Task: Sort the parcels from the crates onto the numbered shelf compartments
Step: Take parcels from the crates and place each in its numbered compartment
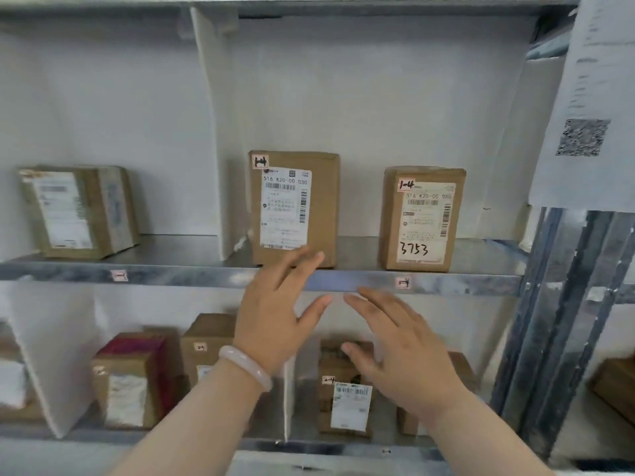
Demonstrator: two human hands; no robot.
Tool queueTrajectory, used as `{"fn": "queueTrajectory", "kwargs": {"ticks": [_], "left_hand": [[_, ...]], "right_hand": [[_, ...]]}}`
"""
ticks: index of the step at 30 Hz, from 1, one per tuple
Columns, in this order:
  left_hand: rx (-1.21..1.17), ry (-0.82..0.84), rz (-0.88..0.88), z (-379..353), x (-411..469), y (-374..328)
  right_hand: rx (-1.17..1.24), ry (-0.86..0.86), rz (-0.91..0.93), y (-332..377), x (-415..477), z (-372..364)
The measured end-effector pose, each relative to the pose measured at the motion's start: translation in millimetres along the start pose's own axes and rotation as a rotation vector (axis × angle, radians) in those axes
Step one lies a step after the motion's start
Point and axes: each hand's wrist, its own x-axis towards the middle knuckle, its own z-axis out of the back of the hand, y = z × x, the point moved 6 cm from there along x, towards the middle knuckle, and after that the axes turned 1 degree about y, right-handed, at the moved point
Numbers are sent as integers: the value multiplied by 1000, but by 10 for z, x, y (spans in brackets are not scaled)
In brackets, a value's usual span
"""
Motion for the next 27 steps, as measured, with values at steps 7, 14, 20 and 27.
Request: {"fn": "queueTrajectory", "kwargs": {"ticks": [7,14,20,27], "left_hand": [[433,188,174,1063,-1004,797],[703,261,416,2783,-2190,1327],[876,265,648,4577,-3248,1453],[1074,222,839,6253,-4261,1270]], "right_hand": [[92,268,250,1204,147,-826],[251,382,499,3101,2,-1585],[366,451,694,5015,-432,-1957],[488,481,892,6943,-1037,-2130]]}}
